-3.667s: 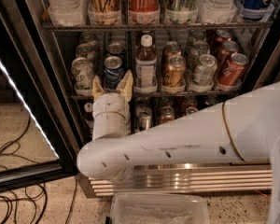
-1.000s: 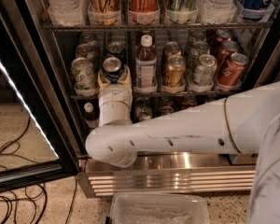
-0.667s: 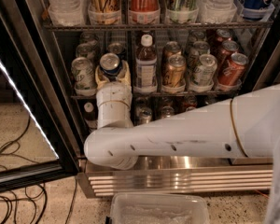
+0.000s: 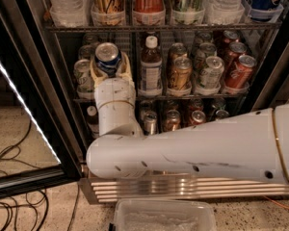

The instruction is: Pick pepsi can from middle shelf of fridge

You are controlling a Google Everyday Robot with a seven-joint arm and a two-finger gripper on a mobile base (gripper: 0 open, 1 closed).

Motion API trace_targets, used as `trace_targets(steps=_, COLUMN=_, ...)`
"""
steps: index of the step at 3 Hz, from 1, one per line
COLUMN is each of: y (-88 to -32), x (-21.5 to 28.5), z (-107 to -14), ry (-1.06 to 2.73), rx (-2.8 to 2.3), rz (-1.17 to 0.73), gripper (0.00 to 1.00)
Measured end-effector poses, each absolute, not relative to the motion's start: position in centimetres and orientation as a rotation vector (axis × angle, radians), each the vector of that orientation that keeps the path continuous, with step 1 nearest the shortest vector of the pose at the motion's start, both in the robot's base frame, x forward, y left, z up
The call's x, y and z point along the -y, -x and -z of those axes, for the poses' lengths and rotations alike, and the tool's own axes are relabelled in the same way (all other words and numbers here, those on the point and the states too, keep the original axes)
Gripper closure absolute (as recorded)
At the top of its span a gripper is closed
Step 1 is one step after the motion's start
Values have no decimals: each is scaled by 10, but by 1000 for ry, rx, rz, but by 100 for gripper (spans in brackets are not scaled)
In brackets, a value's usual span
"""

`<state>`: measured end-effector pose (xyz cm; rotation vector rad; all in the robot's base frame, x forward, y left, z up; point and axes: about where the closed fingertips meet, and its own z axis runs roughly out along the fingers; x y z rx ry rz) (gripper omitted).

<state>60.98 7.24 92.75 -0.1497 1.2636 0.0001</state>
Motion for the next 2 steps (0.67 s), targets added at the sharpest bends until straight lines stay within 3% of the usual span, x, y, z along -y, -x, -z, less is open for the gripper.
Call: trace_targets(steps=2, y=-570, x=-73, z=-955, ry=249, rx=-1308, rz=-248, gripper=100)
